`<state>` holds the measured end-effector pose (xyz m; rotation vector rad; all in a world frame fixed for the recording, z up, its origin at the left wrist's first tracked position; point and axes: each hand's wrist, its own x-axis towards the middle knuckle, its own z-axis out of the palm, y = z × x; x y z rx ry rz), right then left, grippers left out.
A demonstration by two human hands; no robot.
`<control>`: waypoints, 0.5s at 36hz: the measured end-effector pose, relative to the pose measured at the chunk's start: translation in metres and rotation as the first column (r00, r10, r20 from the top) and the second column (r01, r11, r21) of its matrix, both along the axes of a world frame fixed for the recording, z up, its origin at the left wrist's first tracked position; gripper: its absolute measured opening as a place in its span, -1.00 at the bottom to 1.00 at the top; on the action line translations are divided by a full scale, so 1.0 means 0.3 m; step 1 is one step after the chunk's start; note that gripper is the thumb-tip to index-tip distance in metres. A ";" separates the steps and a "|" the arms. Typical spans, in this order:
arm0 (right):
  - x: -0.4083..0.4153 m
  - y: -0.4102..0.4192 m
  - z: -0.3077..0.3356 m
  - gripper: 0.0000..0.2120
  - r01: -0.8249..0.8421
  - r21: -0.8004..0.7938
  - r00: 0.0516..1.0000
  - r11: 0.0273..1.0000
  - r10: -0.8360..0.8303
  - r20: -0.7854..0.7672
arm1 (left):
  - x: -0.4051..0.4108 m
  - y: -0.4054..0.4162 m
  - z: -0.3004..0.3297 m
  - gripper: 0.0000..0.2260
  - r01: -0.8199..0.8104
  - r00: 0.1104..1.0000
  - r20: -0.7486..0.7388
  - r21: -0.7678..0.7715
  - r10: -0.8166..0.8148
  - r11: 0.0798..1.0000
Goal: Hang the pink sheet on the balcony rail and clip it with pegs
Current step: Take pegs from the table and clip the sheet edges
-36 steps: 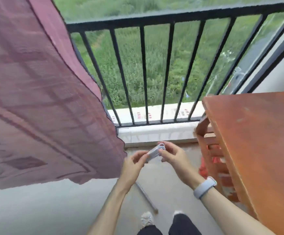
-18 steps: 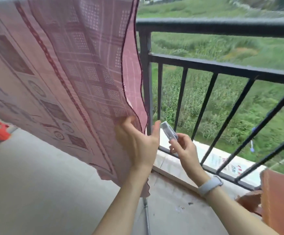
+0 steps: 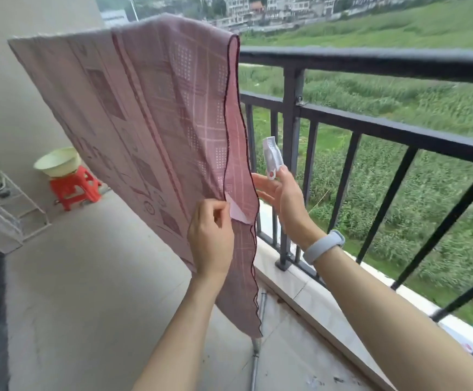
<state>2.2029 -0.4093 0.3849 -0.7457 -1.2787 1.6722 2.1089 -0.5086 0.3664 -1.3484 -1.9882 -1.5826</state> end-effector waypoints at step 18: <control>-0.011 -0.119 0.073 -0.44 -0.245 -0.113 0.958 0.963 0.222 -0.183 | -0.007 0.042 0.144 -0.80 -0.021 0.993 0.113 0.014 0.019 1.000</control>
